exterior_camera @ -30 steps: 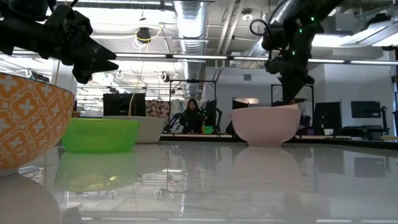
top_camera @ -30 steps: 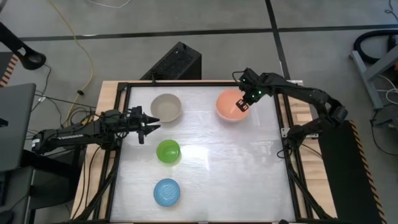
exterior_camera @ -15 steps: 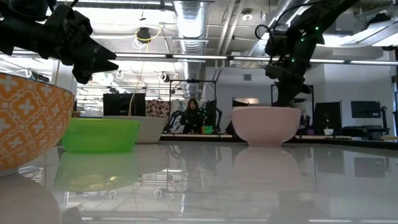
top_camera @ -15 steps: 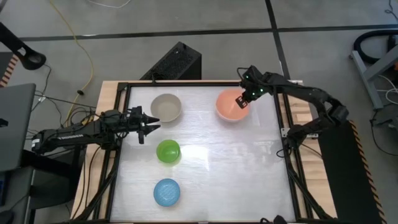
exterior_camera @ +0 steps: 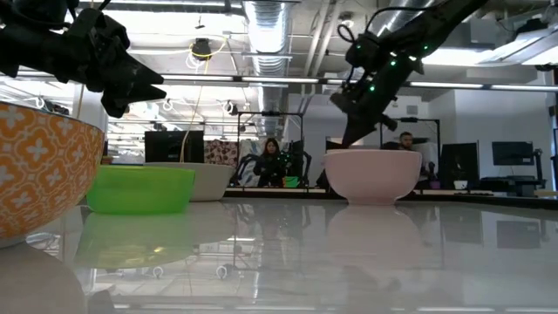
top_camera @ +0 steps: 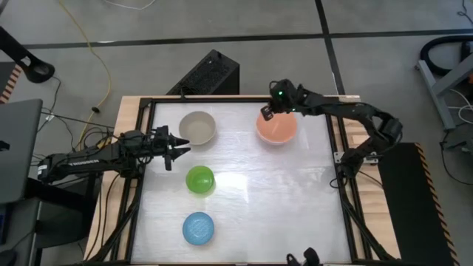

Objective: Nest bowls inside each other
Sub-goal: Stack the pink bowl on the white bowl

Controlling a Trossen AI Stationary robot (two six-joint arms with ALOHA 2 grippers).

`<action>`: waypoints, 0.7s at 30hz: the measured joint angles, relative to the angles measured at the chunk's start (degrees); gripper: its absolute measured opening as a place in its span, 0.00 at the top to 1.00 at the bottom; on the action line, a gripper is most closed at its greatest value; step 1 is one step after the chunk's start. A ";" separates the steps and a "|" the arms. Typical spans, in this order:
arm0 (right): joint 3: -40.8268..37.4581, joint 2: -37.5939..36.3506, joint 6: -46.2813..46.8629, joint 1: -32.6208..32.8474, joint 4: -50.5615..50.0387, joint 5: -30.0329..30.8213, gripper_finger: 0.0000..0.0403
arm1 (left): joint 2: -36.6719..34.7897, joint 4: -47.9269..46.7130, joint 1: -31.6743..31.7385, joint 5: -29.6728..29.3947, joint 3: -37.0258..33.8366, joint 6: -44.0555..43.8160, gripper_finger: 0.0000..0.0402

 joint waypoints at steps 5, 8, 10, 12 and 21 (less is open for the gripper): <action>0.00 2.82 0.03 3.34 0.24 7.65 0.99 | -0.02 -0.15 0.00 0.97 0.00 0.02 0.61; 0.00 3.25 0.01 4.25 1.85 9.12 0.99 | -0.02 -0.15 0.02 0.97 0.00 0.17 0.61; 0.00 3.04 -0.01 4.27 2.60 9.10 0.99 | 0.00 -0.16 0.02 0.98 0.00 0.17 0.61; 0.01 1.82 -0.01 4.23 3.00 9.09 0.99 | 0.00 -0.15 0.02 1.02 0.00 0.15 0.61; 0.04 -11.59 3.39 10.98 -18.46 4.92 0.99 | 0.00 -1.68 0.02 0.92 0.00 0.69 0.61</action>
